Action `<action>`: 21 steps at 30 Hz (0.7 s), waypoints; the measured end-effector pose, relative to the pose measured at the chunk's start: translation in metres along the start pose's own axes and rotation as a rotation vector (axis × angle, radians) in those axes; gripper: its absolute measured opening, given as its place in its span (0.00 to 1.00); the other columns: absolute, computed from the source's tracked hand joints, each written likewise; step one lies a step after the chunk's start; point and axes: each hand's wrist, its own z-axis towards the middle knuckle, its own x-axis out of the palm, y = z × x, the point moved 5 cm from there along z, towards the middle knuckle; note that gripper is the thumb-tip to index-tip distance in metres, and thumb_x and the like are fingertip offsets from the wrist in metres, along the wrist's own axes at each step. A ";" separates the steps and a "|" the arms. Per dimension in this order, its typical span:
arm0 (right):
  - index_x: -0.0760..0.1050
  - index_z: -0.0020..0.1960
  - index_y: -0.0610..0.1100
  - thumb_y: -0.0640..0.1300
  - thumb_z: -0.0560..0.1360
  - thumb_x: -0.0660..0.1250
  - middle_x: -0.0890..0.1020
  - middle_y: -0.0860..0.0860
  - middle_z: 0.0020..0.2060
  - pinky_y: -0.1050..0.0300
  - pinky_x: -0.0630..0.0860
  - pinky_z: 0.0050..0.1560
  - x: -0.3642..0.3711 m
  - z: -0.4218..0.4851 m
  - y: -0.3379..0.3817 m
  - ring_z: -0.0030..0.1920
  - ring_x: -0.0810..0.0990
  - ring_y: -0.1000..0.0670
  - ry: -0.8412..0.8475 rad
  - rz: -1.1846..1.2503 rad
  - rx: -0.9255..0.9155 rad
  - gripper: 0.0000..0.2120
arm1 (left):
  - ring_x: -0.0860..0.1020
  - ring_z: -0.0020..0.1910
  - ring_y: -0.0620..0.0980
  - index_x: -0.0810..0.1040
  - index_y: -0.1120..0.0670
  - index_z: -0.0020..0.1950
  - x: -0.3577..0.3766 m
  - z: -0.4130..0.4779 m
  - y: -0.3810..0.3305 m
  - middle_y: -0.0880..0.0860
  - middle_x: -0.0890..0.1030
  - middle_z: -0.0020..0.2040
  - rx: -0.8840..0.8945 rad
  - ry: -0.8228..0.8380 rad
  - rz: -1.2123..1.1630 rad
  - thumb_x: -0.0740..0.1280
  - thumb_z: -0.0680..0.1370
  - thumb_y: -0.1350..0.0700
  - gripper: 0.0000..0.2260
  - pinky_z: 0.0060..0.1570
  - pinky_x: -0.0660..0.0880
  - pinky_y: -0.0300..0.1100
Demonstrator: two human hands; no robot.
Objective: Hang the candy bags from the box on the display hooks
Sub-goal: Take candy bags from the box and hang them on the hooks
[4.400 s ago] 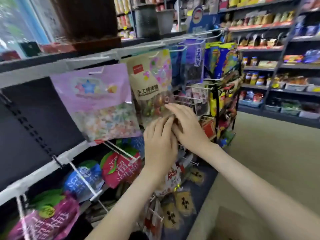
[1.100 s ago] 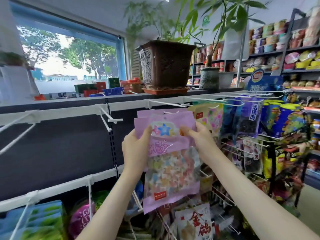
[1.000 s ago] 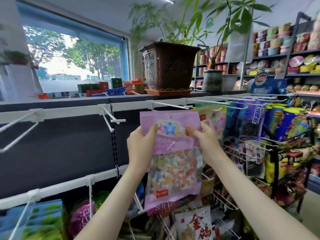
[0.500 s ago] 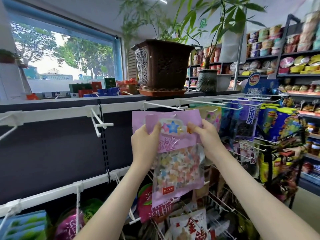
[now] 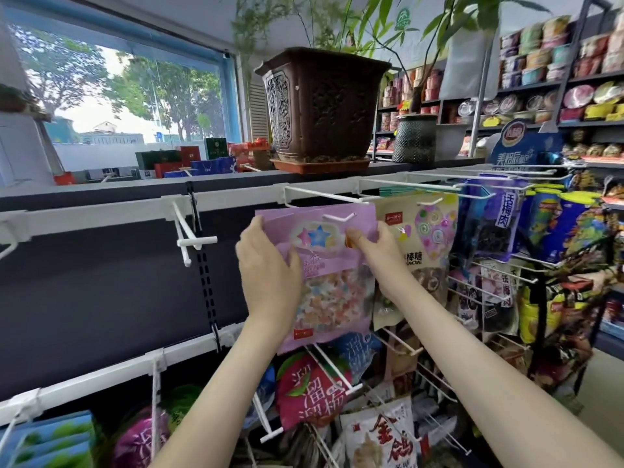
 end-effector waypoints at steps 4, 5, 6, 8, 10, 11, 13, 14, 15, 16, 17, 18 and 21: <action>0.69 0.57 0.42 0.49 0.73 0.70 0.76 0.50 0.49 0.58 0.73 0.47 -0.002 -0.017 0.000 0.50 0.75 0.50 -0.005 -0.031 -0.062 0.18 | 0.66 0.62 0.60 0.62 0.60 0.67 0.012 -0.029 -0.015 0.64 0.68 0.66 0.276 -0.140 0.214 0.70 0.69 0.63 0.29 0.59 0.67 0.55; 0.69 0.58 0.45 0.49 0.73 0.70 0.76 0.53 0.50 0.63 0.72 0.46 -0.004 -0.024 -0.001 0.51 0.75 0.53 0.014 -0.010 -0.063 0.18 | 0.66 0.62 0.59 0.62 0.59 0.67 0.018 -0.038 -0.021 0.65 0.69 0.66 0.322 -0.130 0.202 0.69 0.70 0.63 0.28 0.59 0.65 0.54; 0.69 0.59 0.47 0.49 0.73 0.71 0.76 0.56 0.50 0.66 0.72 0.46 -0.007 -0.031 -0.003 0.51 0.76 0.57 0.030 0.016 -0.053 0.19 | 0.66 0.62 0.59 0.63 0.59 0.66 0.024 -0.049 -0.027 0.65 0.70 0.66 0.366 -0.110 0.178 0.67 0.71 0.62 0.25 0.59 0.64 0.53; 0.68 0.60 0.48 0.47 0.72 0.72 0.77 0.56 0.49 0.65 0.74 0.48 -0.018 -0.044 -0.012 0.51 0.77 0.56 0.031 0.044 -0.031 0.20 | 0.66 0.62 0.59 0.63 0.59 0.65 0.036 -0.072 -0.040 0.63 0.68 0.66 0.430 -0.043 0.117 0.62 0.74 0.61 0.21 0.60 0.64 0.51; 0.69 0.60 0.47 0.44 0.72 0.72 0.78 0.54 0.48 0.64 0.76 0.49 -0.038 -0.059 -0.022 0.50 0.78 0.54 -0.004 0.006 -0.021 0.20 | 0.67 0.62 0.59 0.65 0.60 0.65 0.050 -0.094 -0.052 0.62 0.68 0.65 0.452 0.061 0.045 0.63 0.74 0.61 0.19 0.61 0.64 0.50; 0.69 0.61 0.46 0.43 0.72 0.72 0.78 0.53 0.48 0.65 0.75 0.49 -0.049 -0.068 -0.028 0.50 0.78 0.54 -0.021 -0.023 -0.018 0.20 | 0.68 0.61 0.59 0.66 0.62 0.64 0.057 -0.105 -0.057 0.62 0.70 0.63 0.452 0.120 0.000 0.64 0.74 0.62 0.19 0.62 0.64 0.49; 0.69 0.62 0.45 0.42 0.73 0.70 0.77 0.51 0.49 0.68 0.74 0.49 -0.078 -0.088 -0.041 0.49 0.77 0.55 -0.049 -0.093 -0.003 0.19 | 0.70 0.60 0.58 0.70 0.64 0.62 0.074 -0.131 -0.069 0.63 0.74 0.60 0.461 0.255 -0.083 0.64 0.75 0.63 0.17 0.61 0.67 0.48; 0.69 0.61 0.45 0.41 0.74 0.69 0.77 0.50 0.49 0.68 0.74 0.48 -0.094 -0.100 -0.049 0.49 0.77 0.55 -0.064 -0.128 0.015 0.17 | 0.71 0.59 0.58 0.71 0.65 0.62 0.084 -0.147 -0.077 0.62 0.75 0.59 0.470 0.343 -0.112 0.62 0.75 0.62 0.16 0.60 0.68 0.48; 0.69 0.61 0.45 0.40 0.75 0.68 0.77 0.49 0.49 0.69 0.74 0.48 -0.111 -0.112 -0.060 0.49 0.77 0.55 -0.085 -0.160 0.043 0.16 | 0.72 0.59 0.58 0.72 0.65 0.62 0.094 -0.164 -0.084 0.62 0.75 0.59 0.479 0.443 -0.139 0.60 0.75 0.61 0.16 0.60 0.69 0.48; 0.69 0.60 0.45 0.40 0.76 0.67 0.77 0.50 0.48 0.68 0.73 0.48 -0.129 -0.126 -0.071 0.49 0.77 0.54 -0.109 -0.187 0.075 0.14 | 0.73 0.59 0.58 0.72 0.64 0.63 0.104 -0.183 -0.091 0.61 0.75 0.59 0.485 0.539 -0.164 0.60 0.76 0.61 0.16 0.60 0.71 0.49; 0.70 0.59 0.45 0.40 0.76 0.67 0.76 0.52 0.46 0.67 0.74 0.48 -0.147 -0.141 -0.085 0.48 0.77 0.54 -0.142 -0.214 0.113 0.13 | 0.73 0.59 0.57 0.71 0.63 0.63 0.115 -0.204 -0.097 0.59 0.76 0.58 0.488 0.622 -0.186 0.61 0.76 0.61 0.16 0.59 0.72 0.49; 0.70 0.57 0.47 0.41 0.76 0.67 0.76 0.53 0.45 0.66 0.74 0.48 -0.167 -0.157 -0.099 0.47 0.77 0.54 -0.184 -0.232 0.154 0.12 | 0.74 0.58 0.56 0.71 0.62 0.63 0.125 -0.226 -0.103 0.58 0.76 0.58 0.495 0.692 -0.209 0.62 0.76 0.61 0.16 0.58 0.73 0.49; 0.70 0.54 0.48 0.40 0.75 0.68 0.75 0.56 0.41 0.64 0.72 0.46 -0.225 -0.215 -0.149 0.42 0.75 0.55 -0.327 -0.285 0.316 0.11 | 0.75 0.58 0.55 0.72 0.61 0.63 0.152 -0.300 -0.121 0.57 0.77 0.58 0.532 0.892 -0.276 0.63 0.77 0.61 0.15 0.57 0.73 0.44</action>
